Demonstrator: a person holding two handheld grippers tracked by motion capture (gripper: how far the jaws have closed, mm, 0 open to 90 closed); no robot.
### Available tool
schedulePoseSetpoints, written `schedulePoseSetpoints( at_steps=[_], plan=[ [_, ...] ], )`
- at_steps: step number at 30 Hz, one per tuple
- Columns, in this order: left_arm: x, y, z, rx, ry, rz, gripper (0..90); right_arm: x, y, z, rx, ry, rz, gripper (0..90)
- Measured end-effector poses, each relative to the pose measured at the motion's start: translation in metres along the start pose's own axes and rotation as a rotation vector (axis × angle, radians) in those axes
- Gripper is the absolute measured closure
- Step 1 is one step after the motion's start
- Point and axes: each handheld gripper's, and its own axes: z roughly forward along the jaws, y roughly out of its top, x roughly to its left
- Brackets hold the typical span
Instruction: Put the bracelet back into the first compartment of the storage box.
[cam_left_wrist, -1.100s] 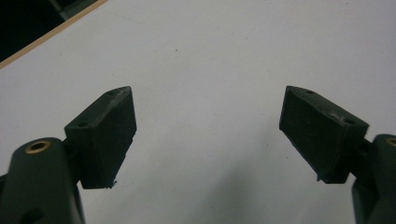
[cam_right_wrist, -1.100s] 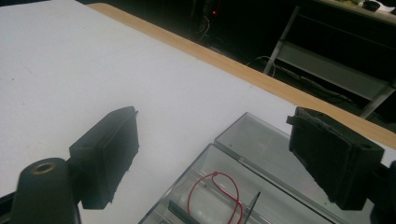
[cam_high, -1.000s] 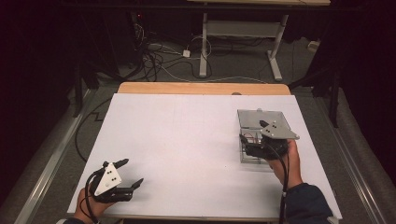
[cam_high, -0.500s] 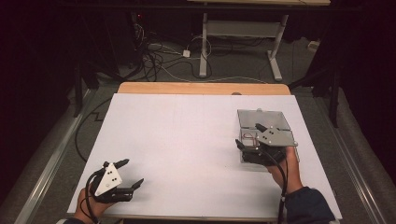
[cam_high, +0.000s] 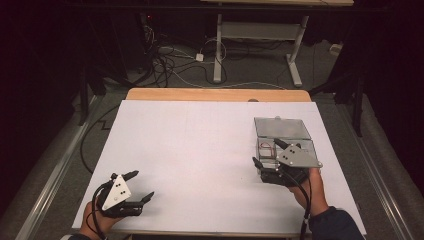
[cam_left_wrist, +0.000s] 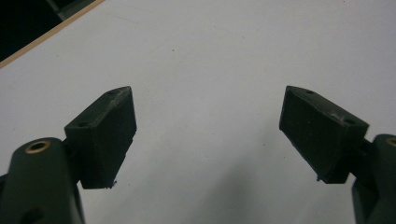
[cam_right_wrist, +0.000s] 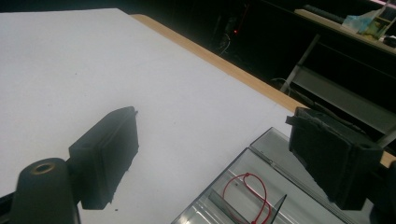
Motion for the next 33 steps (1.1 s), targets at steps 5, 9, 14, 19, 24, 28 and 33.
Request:
schedulePoseSetpoints(
  at_steps=[5, 9, 14, 19, 24, 28, 33],
  plan=[
    [0.000, 0.000, 0.000, 0.001, -0.001, 0.004, 17.6, 0.004, -0.003, -0.008, -0.023, 0.001, -0.014, 16.0],
    [-0.001, 0.000, 0.000, 0.001, 0.000, 0.006, 17.6, 0.006, -0.007, -0.014, -0.040, 0.011, -0.028, 16.0],
    [-0.001, 0.000, 0.000, 0.005, -0.002, 0.009, 17.6, 0.009, -0.011, -0.020, -0.049, 0.018, -0.038, 16.0],
    [-0.001, 0.000, 0.001, 0.006, -0.003, 0.010, 17.6, 0.010, -0.016, -0.025, -0.057, 0.017, -0.045, 16.0],
    [-0.002, 0.000, 0.001, 0.009, -0.003, 0.013, 17.6, 0.009, -0.022, -0.031, -0.061, 0.015, -0.047, 16.0],
    [-0.002, 0.000, 0.001, 0.012, -0.005, 0.018, 17.6, 0.009, -0.027, -0.034, -0.058, 0.006, -0.051, 16.0],
    [-0.002, 0.000, 0.002, 0.014, -0.008, 0.018, 17.6, 0.007, -0.033, -0.038, -0.053, 0.001, -0.053, 16.0]
  ],
)
